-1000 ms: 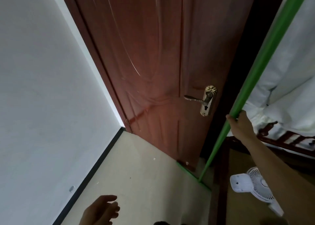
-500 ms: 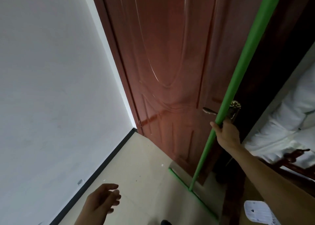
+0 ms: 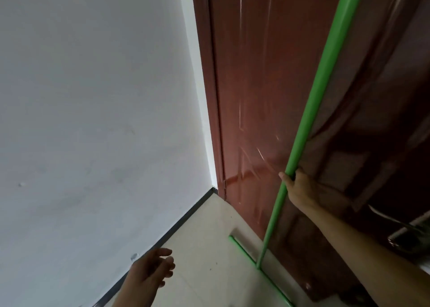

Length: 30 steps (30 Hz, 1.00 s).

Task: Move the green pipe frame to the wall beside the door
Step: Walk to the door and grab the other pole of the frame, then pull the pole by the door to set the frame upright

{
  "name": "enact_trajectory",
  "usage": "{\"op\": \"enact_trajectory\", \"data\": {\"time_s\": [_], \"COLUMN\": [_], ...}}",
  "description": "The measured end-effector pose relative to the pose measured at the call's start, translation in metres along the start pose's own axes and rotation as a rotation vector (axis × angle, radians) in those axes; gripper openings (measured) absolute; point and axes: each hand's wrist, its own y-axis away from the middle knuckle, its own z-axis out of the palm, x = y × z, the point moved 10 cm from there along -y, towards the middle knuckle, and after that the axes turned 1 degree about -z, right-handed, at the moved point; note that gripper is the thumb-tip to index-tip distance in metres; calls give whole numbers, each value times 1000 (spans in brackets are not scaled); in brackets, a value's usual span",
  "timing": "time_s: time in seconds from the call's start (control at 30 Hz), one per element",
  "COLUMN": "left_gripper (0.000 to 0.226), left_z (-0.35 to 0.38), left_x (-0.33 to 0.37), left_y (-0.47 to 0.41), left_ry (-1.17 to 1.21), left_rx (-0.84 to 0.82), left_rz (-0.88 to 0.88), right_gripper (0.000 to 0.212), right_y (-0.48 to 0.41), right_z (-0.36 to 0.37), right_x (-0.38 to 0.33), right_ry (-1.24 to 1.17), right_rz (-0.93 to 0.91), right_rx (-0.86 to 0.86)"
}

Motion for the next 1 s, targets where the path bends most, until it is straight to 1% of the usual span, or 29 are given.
{"op": "enact_trajectory", "data": {"time_s": [0.1,0.2,0.43,0.6,0.67,0.77,0.9,1.0], "left_gripper": [8,8,9,7,8,10,18,32], "left_z": [-21,-38,-66,-71,-66,-56,-45,-46], "left_x": [10,15,26,43,63,111,198,265], "left_y": [-27,-42,-62,-79,-89,-109,-147,-174], "left_ry": [-21,-38,14,26,3,-51,-101,-87], "left_rx": [24,64,217,331,352,378,411,483], "left_rz": [15,12,-31,-49,-25,26,178,307], "right_gripper": [36,32,30,30,29,26,26,29], "right_y": [-27,-44,-82,-99,-106,-110,-113,-114], "right_z": [42,75,156,199,213,234,255,267], "right_x": [-31,-69,-140,-182,-192,-207,-223,-234], "right_ry": [18,12,2,30,37,34,50,57], "right_rz": [-20,-67,-235,-402,-465,-536,-589,-633], "right_rx": [-40,-83,-279,-386,-429,-541,-615,-653]}}
